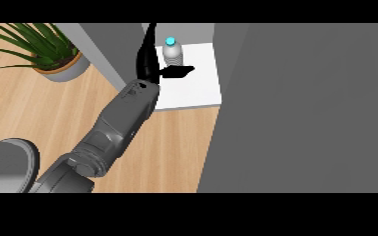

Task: Pick up the bottled water, place it into the cabinet and close the cabinet

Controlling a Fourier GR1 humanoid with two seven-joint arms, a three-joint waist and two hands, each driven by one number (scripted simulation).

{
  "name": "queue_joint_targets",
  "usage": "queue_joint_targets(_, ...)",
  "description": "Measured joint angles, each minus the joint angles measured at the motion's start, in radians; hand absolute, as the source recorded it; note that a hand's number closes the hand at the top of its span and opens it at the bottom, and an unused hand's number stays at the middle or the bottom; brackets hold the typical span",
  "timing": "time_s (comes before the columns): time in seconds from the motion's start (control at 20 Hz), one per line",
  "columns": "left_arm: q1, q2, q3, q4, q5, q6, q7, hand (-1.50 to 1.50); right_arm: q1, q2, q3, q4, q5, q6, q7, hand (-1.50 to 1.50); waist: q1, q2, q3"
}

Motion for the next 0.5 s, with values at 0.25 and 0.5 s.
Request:
queue_joint_targets(0.25, 0.023, -0.003, 0.029, -0.071, 0.029, -0.124, -0.09, 1.5, -0.001, -0.001, -0.002, -0.002, -0.005, -0.001, -0.003, -1.5, 0.012, -0.004, 0.0)
queue_joint_targets(0.5, 0.041, -0.005, 0.067, -0.145, 0.088, -0.277, -0.173, 1.5, -0.008, -0.005, -0.002, -0.007, -0.007, -0.012, 0.026, -1.5, 0.018, -0.011, -0.001)
